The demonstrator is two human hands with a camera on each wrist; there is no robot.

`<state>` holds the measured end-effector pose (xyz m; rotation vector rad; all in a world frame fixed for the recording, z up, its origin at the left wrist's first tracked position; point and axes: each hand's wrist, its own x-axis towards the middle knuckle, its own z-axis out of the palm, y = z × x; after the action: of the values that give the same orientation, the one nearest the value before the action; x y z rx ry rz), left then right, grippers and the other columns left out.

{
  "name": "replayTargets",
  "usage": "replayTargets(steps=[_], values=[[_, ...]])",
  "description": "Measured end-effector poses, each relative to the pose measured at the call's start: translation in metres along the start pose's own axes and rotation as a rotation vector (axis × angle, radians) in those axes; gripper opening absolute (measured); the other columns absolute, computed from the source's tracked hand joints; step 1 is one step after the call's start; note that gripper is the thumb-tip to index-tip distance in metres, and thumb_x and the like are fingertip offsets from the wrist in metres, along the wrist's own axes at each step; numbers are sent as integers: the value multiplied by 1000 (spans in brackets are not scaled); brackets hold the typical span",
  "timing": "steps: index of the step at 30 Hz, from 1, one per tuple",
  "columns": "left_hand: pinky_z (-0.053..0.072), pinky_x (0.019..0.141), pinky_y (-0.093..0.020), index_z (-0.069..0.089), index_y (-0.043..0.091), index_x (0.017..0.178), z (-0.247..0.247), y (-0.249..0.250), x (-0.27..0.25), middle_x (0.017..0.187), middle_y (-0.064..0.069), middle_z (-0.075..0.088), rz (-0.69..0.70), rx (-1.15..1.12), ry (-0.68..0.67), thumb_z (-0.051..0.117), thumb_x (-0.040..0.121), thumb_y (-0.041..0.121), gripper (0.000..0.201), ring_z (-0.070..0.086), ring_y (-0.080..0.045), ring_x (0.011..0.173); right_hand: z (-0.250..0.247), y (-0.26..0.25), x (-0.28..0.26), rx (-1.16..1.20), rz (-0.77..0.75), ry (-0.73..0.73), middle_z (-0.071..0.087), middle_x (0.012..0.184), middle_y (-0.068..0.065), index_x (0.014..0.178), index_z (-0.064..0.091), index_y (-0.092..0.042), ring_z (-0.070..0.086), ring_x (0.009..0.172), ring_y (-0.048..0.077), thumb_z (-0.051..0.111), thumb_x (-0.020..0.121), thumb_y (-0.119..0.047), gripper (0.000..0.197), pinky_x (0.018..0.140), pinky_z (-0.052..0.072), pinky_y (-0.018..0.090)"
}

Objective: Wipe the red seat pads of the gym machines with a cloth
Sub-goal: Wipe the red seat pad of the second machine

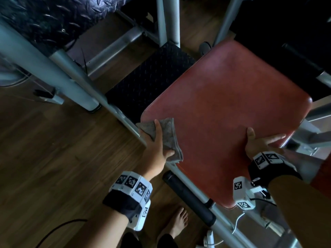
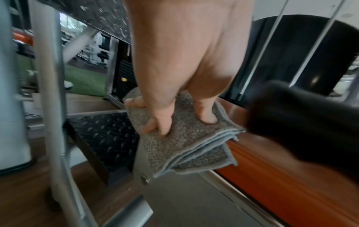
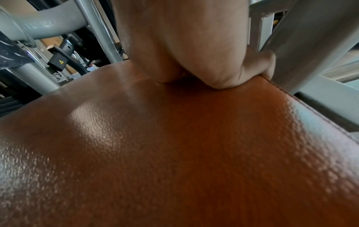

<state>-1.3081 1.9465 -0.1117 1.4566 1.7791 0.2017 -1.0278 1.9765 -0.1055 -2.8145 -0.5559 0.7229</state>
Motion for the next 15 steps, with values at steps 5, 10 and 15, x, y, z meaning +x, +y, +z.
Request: replayTargets(steps=[5,10,15], values=[[28,108,-31,-16,30,150,-24,4,16,154,-25,-21,12,-78,47,68,84,30,106,14,-35,144,0,0,-3,7,-10,17,0,153,37,152,-16,-16,11,140,52,39,90,-66,97,113,4,58],[32,110,-32,-24,31,147,2,12,-14,155,-25,-16,15,25,48,70,81,39,115,21,-37,141,0,0,-4,24,-2,18,-2,153,36,152,-16,-17,9,140,52,39,90,-66,97,114,3,58],[34,105,-26,-16,32,150,-2,12,-10,156,-19,-15,3,-107,3,68,86,26,106,15,-30,144,-4,-1,-6,14,-20,3,3,153,36,152,-16,-16,11,140,51,40,91,-63,95,114,5,56]])
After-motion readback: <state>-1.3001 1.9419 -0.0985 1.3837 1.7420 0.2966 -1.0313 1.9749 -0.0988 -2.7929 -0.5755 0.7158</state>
